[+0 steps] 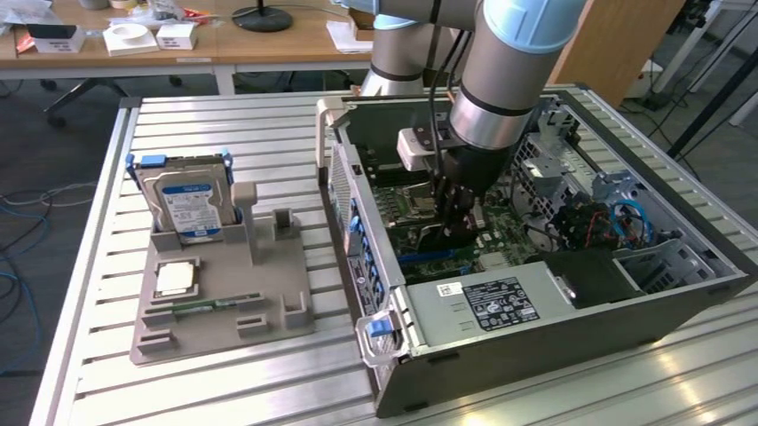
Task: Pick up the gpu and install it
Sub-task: 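Insert the gpu into the slot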
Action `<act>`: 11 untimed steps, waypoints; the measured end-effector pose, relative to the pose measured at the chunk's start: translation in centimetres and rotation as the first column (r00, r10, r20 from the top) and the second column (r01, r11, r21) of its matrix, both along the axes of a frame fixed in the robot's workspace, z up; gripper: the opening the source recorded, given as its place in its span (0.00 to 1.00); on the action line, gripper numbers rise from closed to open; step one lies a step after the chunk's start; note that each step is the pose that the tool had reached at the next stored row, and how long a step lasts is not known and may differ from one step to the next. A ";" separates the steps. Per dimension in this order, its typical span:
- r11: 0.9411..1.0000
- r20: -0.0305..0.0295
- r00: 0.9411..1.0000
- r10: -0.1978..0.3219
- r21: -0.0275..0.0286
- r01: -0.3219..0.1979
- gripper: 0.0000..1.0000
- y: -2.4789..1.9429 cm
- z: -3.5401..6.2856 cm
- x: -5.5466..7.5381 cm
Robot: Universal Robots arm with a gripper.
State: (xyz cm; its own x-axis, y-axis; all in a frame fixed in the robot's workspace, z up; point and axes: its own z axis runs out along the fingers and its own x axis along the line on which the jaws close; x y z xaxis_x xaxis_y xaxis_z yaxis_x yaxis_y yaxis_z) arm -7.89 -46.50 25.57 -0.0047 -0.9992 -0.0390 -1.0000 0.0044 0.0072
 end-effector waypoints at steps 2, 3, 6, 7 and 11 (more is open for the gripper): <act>1.000 0.000 1.000 0.000 -0.002 0.000 0.26 0.00 0.01 0.0; 1.000 0.000 1.000 0.000 -0.002 0.000 0.26 0.00 0.01 0.0; 1.000 0.000 1.000 0.000 -0.002 0.000 0.26 0.00 0.01 0.0; 1.000 0.000 1.000 0.000 -0.002 0.000 0.26 0.00 0.00 0.0; 1.000 0.000 1.000 0.000 -0.002 0.000 0.26 0.01 -0.11 0.0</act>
State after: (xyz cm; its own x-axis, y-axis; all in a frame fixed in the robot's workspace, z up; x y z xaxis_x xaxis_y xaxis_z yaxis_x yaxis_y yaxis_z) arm -7.88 -46.50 25.46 -0.0047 -0.9993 -0.0374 -1.0000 0.0044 0.0071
